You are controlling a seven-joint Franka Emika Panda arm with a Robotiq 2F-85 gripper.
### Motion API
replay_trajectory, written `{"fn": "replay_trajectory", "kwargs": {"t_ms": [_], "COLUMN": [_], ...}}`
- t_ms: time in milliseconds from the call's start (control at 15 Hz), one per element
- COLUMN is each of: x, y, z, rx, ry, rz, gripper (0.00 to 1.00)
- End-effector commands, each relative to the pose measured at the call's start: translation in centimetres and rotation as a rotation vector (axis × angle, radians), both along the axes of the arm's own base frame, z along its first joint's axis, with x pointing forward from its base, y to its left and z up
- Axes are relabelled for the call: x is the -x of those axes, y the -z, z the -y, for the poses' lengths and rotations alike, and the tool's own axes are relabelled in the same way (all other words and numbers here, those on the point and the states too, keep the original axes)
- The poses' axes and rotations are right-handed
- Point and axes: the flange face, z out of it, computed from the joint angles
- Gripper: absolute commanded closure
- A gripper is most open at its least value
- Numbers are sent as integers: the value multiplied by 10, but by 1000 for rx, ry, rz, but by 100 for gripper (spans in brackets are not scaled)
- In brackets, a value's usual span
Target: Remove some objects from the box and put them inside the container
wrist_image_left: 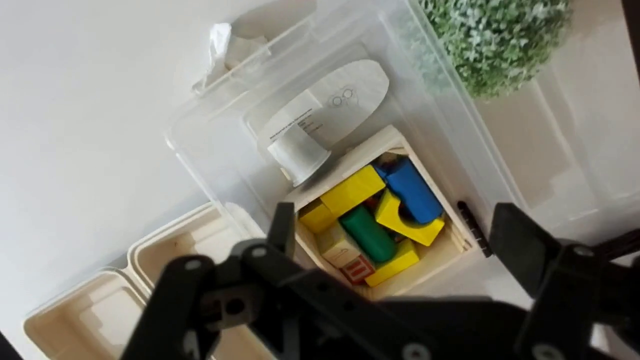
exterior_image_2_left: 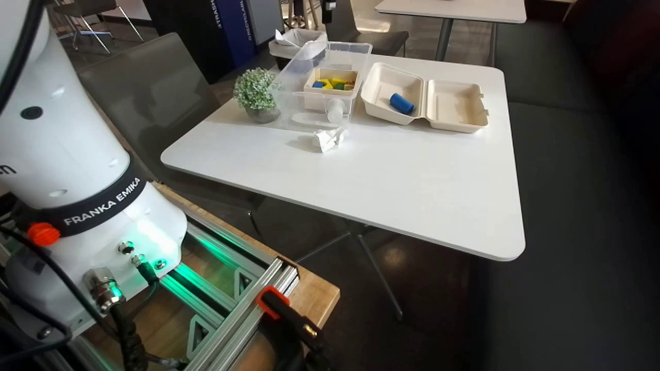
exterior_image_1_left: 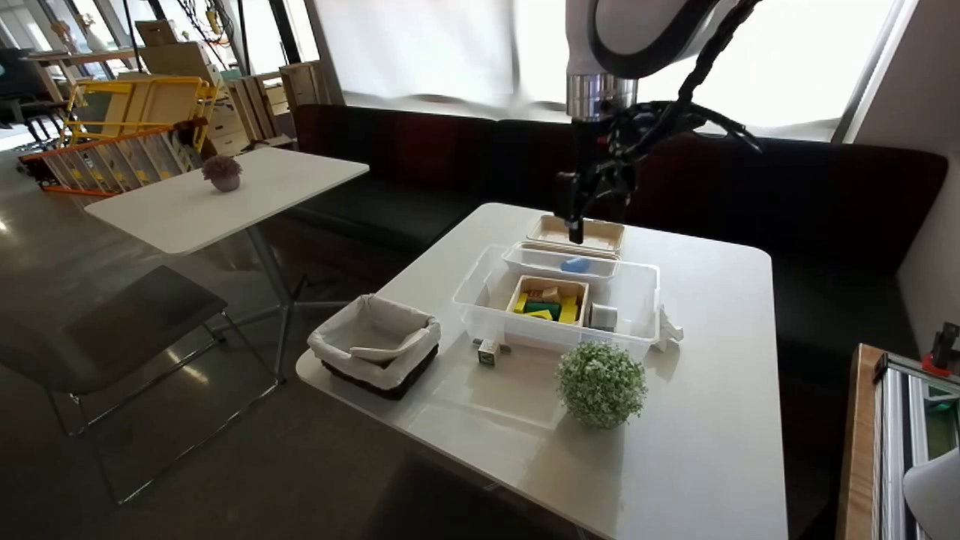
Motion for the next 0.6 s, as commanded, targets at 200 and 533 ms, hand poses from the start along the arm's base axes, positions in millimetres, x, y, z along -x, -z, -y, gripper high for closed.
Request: {"fn": "replay_trajectory", "kwargs": {"t_ms": [200, 533], "x": [-28, -44], "y": [45, 62], "z": [-11, -17], "rx": [23, 21], "ry": [180, 185], "rz": [-36, -35], "gripper": [0, 0]}}
